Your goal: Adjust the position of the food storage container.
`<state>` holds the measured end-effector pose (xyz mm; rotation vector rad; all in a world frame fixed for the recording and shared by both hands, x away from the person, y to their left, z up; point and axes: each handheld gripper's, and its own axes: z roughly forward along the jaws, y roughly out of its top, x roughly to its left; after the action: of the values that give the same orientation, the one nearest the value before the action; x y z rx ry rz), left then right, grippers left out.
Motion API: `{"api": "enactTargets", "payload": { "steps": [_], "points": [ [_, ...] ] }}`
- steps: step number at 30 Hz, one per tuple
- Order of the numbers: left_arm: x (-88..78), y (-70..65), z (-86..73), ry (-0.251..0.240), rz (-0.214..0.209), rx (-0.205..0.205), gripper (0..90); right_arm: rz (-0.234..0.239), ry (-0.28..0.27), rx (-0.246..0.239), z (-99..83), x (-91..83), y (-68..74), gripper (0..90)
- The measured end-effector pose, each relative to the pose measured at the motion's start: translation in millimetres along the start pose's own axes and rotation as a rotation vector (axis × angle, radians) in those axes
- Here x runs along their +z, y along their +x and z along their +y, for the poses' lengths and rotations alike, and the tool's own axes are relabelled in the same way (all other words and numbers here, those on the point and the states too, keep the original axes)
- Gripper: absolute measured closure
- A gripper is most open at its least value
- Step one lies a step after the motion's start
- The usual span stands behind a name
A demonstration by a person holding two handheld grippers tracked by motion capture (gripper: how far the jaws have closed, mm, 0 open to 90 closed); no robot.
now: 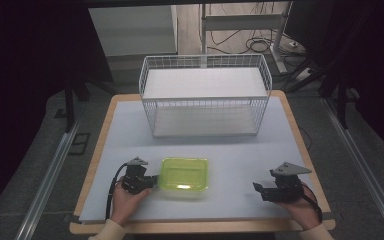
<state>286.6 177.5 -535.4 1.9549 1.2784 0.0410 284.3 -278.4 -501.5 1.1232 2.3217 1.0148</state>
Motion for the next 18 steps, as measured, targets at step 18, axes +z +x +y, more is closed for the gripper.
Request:
{"api": "enactTargets", "payload": {
  "steps": [18],
  "points": [
    [24.5, -33.0, 16.1, 0.016, -0.028, 0.053, 90.0, 0.001, 0.002, -0.001, 0.3, 0.4, 0.8, 20.6]
  ]
}}
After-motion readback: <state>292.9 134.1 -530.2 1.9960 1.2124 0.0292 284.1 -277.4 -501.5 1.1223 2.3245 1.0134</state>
